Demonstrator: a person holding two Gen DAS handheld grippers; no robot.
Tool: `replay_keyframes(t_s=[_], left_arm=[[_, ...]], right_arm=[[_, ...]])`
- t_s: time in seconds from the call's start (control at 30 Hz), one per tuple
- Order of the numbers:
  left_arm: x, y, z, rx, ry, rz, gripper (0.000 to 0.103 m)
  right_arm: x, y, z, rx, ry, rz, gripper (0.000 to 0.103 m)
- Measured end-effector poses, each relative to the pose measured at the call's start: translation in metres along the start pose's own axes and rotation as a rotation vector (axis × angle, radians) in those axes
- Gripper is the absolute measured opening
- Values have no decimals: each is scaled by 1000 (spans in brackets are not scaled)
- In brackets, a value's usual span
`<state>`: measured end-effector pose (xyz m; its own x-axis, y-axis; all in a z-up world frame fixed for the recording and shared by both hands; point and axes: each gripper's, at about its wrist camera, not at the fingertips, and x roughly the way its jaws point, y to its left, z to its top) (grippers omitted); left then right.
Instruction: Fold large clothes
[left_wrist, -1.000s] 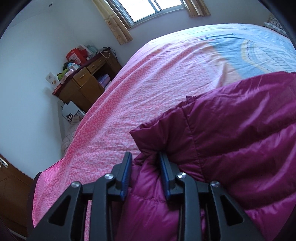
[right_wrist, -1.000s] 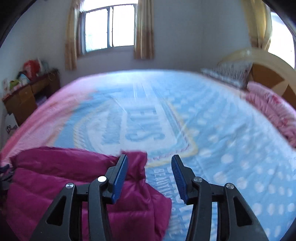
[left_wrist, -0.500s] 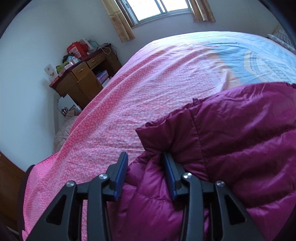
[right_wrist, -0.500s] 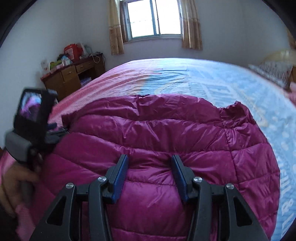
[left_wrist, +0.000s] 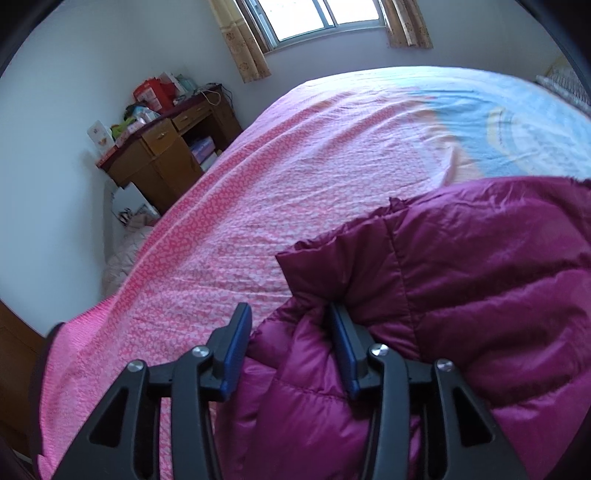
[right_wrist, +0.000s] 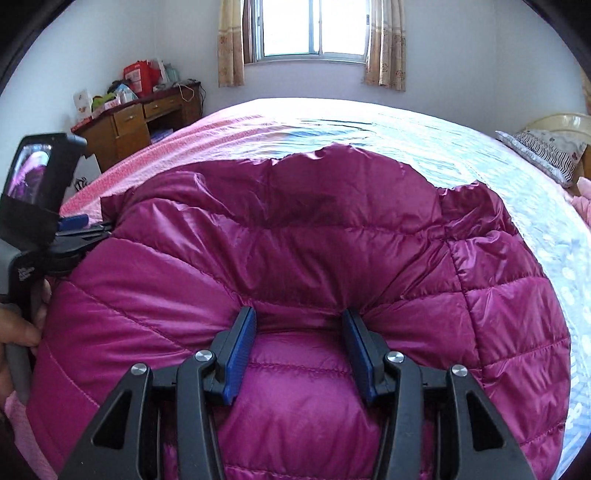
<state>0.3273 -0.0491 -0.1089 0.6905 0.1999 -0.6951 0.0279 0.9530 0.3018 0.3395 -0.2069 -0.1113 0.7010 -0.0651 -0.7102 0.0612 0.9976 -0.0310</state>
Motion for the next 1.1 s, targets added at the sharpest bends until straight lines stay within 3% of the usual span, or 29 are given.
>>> replay_keyframes(t_s=[0.1,0.17,0.23,0.33,0.4,0.53,0.6,0.7,0.77,0.83,1.03,1.07,1.1], left_arm=[[-11,28,-5,-70,27,-161,48],[-28,54,-14,-130,24,-227,71],[-46,74,-31,-198,-9,-246,80],[-73,103,-65,-310,-55,-256,84],[-80,116,-88,-414,-35,-273,86],[-79,112,-130,-602,52,-462,86],[-73,97,-140,-605,81,-461,86],[-77,79,-137,-526,37,-394,93],[-75,73,-135,-560,32,-434,99],[-72,70,-133,-600,23,-468,100],[-79,70,-135,-626,-5,-485,90],[-79,69,-136,-627,-12,-483,88],[-82,72,-139,-633,-15,-482,88]], right_arm=[[2,3,1,-6,-1,-9,50],[2,4,2,-6,-2,-9,50],[2,5,2,-6,-5,-10,50],[-1,4,1,-9,-11,-16,50],[-2,3,0,-11,-14,-20,50],[-4,4,-2,-14,-17,-27,50],[-5,4,-3,-15,-18,-29,50],[-6,5,-3,-15,-19,-29,50],[-6,5,-3,-16,-19,-29,50],[-7,6,-5,-18,-21,-35,50],[-26,0,-3,18,-51,-26,48],[-38,1,-5,33,-83,-13,46],[-51,5,-6,42,-110,23,36]])
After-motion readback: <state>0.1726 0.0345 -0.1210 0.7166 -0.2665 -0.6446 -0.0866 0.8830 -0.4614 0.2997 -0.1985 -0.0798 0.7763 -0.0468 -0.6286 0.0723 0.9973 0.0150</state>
